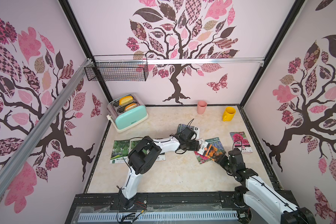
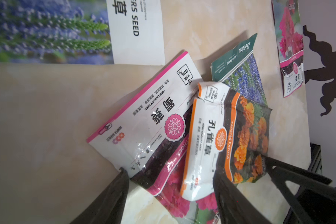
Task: Arrange the seed packets in a row
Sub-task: Move the seed packet to the center of the board, then adjust the seed packet at the center of the board.
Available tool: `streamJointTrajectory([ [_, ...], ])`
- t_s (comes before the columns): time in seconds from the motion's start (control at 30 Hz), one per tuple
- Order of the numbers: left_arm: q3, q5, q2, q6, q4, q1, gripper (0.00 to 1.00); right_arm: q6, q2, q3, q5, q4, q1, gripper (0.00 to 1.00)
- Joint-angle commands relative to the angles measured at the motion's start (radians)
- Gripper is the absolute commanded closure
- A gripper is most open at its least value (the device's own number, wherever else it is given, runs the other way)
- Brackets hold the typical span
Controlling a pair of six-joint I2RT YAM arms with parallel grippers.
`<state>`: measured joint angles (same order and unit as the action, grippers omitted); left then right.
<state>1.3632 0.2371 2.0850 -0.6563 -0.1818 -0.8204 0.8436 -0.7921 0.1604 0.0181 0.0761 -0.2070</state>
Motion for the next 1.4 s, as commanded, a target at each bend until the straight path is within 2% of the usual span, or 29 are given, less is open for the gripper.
streamJointTrajectory([
  [0.0, -0.008, 0.012, 0.092, -0.006, -0.073, -0.014, 0.29, 0.038, 0.044, -0.054, 0.018, 0.012, 0.004, 0.58],
  [0.23, 0.042, 0.031, 0.136, -0.004, -0.055, -0.032, 0.28, 0.007, 0.140, -0.037, -0.032, 0.023, 0.004, 1.00],
  [0.47, 0.043, 0.021, 0.114, 0.016, -0.066, -0.033, 0.28, -0.031, 0.084, 0.014, -0.017, -0.016, 0.004, 1.00],
  [0.6, 0.054, 0.016, 0.109, 0.033, -0.078, -0.033, 0.28, -0.049, 0.063, 0.062, -0.026, 0.029, 0.004, 1.00],
  [0.67, 0.060, 0.017, 0.113, 0.037, -0.080, -0.033, 0.28, -0.069, 0.062, 0.089, -0.041, 0.042, 0.004, 0.71],
  [0.73, 0.061, 0.018, 0.116, 0.040, -0.080, -0.033, 0.28, -0.097, 0.032, 0.131, -0.057, 0.045, 0.004, 0.55],
  [0.8, 0.062, 0.020, 0.118, 0.039, -0.076, -0.032, 0.28, -0.128, -0.035, 0.179, -0.054, 0.045, 0.004, 0.48],
  [0.93, 0.063, 0.022, 0.122, 0.040, -0.073, -0.032, 0.28, -0.183, -0.216, 0.269, -0.004, 0.026, 0.023, 0.44],
  [1.13, 0.062, 0.027, 0.124, 0.040, -0.068, -0.031, 0.29, -0.271, -0.425, 0.380, 0.059, 0.042, 0.034, 0.44],
  [1.23, 0.058, 0.028, 0.127, 0.039, -0.062, -0.027, 0.29, -0.353, -0.479, 0.442, 0.090, 0.126, 0.029, 0.48],
  [1.37, 0.059, 0.048, 0.112, 0.030, -0.073, -0.006, 0.29, -0.392, -0.461, 0.432, 0.067, 0.143, 0.018, 0.51],
])
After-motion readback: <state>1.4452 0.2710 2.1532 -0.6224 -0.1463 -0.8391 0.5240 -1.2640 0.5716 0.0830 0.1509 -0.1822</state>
